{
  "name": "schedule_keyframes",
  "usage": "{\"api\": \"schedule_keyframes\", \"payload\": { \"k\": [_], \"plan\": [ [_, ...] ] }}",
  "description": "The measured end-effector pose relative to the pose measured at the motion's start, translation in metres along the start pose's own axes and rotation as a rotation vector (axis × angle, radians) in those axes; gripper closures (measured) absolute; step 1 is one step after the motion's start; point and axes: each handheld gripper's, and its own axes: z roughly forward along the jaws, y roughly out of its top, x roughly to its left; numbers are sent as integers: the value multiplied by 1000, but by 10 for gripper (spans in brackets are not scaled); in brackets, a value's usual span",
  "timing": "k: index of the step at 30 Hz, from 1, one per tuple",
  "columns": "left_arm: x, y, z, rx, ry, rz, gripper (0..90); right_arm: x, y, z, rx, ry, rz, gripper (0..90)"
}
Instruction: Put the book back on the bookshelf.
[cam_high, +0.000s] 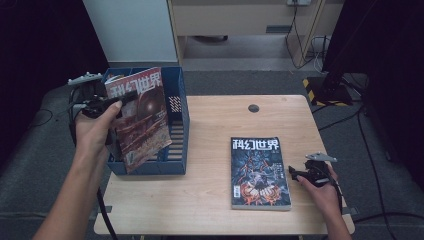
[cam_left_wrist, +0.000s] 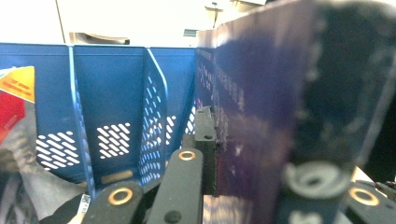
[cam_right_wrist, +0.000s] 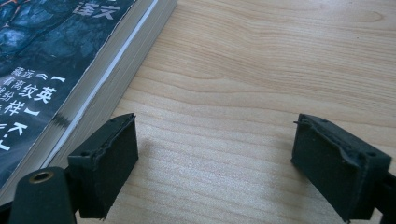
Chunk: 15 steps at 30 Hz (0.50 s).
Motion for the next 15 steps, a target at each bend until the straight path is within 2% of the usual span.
{"api": "schedule_keyframes", "payload": {
  "k": [15],
  "plan": [
    [10,7,-11,-22,28,-21,835,0,0,0,1,1,0,143]
  ]
}}
